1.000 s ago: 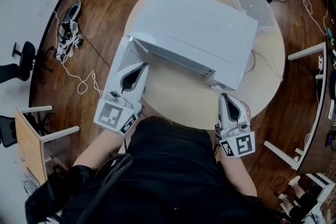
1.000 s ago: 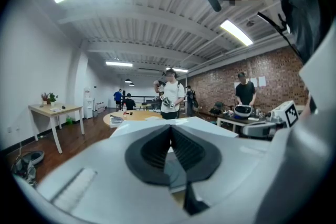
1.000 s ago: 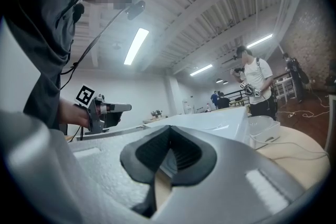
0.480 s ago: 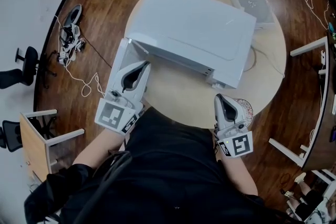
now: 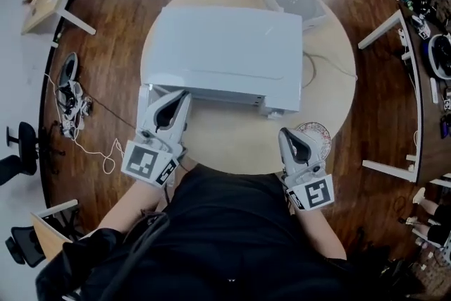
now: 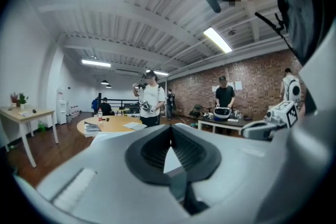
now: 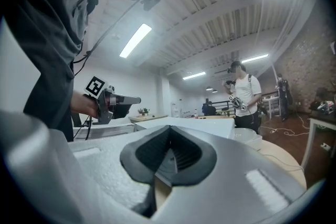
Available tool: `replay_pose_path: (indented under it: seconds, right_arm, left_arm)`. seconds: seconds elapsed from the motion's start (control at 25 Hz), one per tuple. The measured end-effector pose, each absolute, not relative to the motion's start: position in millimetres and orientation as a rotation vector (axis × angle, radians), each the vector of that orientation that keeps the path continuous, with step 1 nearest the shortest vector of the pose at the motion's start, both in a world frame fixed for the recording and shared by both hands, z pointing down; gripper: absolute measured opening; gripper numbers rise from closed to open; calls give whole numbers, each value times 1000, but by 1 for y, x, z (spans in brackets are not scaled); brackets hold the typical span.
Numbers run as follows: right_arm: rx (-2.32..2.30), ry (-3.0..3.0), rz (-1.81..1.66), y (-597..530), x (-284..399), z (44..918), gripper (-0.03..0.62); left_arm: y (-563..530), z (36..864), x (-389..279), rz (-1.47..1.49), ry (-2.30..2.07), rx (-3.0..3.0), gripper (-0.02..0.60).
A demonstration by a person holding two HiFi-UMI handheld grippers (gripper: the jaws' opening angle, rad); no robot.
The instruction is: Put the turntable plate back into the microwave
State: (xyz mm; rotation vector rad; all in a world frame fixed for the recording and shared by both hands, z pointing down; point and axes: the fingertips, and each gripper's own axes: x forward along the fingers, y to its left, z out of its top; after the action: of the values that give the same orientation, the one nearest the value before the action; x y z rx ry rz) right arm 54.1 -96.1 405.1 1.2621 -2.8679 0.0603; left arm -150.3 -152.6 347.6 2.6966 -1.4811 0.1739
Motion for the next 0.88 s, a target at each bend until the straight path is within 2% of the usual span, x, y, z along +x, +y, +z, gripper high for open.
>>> replay_pose_path:
  seconds: [0.6, 0.88]
  right_arm:
    - [1368, -2796, 222, -80, 29, 418, 1]
    - [1623, -2696, 423, -87, 82, 457, 0]
  left_arm:
    - [-163, 374, -157, 131, -1220, 2790, 3]
    - [-163, 374, -158, 155, -1226, 2810, 3]
